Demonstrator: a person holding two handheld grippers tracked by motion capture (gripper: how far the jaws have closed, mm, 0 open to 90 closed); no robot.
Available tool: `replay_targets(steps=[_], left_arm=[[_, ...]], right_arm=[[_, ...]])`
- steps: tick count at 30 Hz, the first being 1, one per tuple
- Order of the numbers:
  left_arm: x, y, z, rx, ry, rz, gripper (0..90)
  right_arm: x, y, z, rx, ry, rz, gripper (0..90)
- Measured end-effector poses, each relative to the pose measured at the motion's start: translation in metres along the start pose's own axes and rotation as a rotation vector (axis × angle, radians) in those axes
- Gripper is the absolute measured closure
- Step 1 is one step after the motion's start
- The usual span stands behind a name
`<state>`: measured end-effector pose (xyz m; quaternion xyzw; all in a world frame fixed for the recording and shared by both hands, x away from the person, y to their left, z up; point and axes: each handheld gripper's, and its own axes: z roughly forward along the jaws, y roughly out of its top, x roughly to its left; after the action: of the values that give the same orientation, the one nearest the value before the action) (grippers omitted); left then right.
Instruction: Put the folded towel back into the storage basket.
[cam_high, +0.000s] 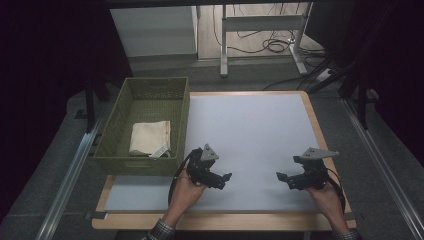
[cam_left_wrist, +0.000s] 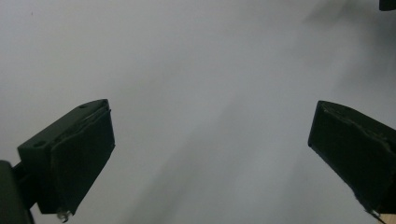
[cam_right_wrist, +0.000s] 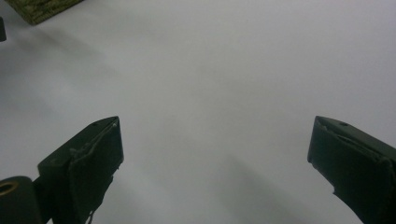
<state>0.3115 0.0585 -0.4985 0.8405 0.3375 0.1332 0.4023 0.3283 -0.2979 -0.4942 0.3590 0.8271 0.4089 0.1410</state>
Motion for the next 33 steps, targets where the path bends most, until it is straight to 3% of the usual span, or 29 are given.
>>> replay_targets(steps=[12, 19, 26, 33], left_arm=[[-0.005, -0.031, 0.006, 0.034, 0.017, -0.007, 0.7], [-0.002, -0.046, 0.016, 0.083, 0.033, -0.017, 0.7], [-0.002, -0.047, 0.019, 0.101, 0.04, -0.026, 0.6], [-0.003, -0.048, 0.019, 0.099, 0.044, -0.021, 0.5]], right_arm=[[0.013, -0.015, 0.01, 0.022, 0.014, -0.018, 3.5], [0.021, -0.024, 0.026, 0.087, 0.013, -0.061, 3.5], [0.029, -0.026, 0.032, 0.116, -0.034, -0.119, 3.2], [0.029, -0.027, 0.031, 0.111, -0.036, -0.11, 3.2]])
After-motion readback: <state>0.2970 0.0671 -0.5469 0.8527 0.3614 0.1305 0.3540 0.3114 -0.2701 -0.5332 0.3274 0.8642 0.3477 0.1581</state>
